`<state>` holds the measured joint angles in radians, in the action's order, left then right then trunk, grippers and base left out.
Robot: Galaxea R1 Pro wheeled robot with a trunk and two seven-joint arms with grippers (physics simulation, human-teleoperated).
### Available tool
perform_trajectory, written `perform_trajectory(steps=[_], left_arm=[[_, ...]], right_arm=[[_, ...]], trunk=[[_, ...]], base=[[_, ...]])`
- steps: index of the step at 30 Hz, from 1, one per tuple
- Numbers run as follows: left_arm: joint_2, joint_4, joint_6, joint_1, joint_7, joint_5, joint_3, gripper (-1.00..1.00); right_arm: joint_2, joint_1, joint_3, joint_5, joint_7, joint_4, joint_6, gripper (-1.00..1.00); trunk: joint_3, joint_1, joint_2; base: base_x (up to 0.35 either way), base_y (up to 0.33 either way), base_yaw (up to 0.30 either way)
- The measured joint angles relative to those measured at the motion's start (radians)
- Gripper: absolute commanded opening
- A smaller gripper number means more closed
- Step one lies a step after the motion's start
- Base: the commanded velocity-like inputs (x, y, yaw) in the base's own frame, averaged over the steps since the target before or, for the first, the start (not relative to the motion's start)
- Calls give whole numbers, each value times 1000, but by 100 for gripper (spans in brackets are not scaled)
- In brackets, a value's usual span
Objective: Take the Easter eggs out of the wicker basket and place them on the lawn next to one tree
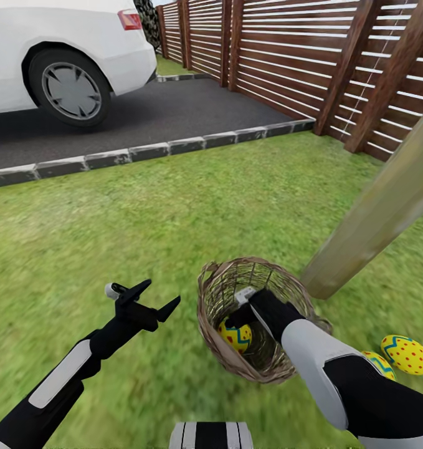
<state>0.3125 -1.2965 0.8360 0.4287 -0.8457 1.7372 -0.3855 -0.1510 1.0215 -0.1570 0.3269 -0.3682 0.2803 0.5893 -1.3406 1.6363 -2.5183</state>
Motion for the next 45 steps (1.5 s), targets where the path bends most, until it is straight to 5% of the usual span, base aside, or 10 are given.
perform_trajectory(steps=[16, 20, 28, 45], left_arm=[[-2, 2, -1, 0, 1, 0, 0, 100], [-2, 2, -1, 0, 1, 0, 0, 100], [-2, 2, -1, 0, 0, 0, 0, 100], [-4, -1, -3, 0, 0, -1, 0, 100]], right_arm=[[1, 0, 0, 0, 6, 1, -19, 100], [0, 0, 0, 0, 52, 1, -20, 100], [0, 0, 1, 0, 91, 13, -20, 100], [-1, -1, -1, 0, 90, 20, -68, 100]], trunk=[[-62, 7, -4], [-77, 9, -5], [-78, 9, -5], [-116, 13, -7]], base=[[0, 0, 0], [0, 0, 0], [0, 0, 0], [0, 0, 0]])
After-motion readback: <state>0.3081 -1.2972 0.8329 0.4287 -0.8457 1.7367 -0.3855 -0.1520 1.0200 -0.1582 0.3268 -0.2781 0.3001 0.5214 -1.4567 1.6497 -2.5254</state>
